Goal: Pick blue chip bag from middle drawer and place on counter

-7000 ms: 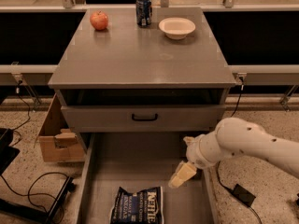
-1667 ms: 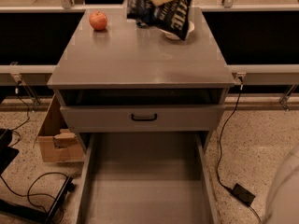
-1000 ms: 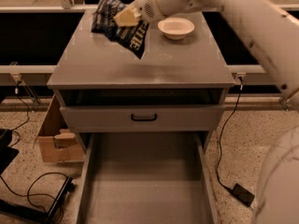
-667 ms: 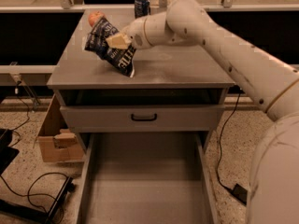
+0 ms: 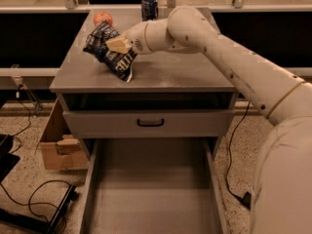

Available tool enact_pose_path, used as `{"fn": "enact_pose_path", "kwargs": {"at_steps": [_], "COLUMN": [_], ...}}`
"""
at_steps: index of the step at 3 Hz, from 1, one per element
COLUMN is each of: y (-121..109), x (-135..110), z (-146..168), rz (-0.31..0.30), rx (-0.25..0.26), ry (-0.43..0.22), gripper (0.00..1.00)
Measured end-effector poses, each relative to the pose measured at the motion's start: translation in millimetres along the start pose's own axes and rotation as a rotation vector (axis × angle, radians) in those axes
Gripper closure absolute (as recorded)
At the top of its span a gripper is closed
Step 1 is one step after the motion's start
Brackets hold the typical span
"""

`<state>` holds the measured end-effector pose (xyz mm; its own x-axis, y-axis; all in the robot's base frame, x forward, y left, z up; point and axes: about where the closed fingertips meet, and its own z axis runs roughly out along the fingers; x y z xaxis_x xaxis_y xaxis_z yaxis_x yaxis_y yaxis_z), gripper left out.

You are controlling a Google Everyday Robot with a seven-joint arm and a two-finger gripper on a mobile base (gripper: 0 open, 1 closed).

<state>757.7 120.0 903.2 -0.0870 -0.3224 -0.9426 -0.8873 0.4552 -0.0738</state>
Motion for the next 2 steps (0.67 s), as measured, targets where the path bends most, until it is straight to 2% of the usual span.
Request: {"fn": "enact_pose_path", "kwargs": {"at_steps": [2], "y": [3.0], "x": [0.7], "z": [3.8], "rz": [0.001], "rx": [-0.007], "ry": [0.001], "gripper": [0.15]}}
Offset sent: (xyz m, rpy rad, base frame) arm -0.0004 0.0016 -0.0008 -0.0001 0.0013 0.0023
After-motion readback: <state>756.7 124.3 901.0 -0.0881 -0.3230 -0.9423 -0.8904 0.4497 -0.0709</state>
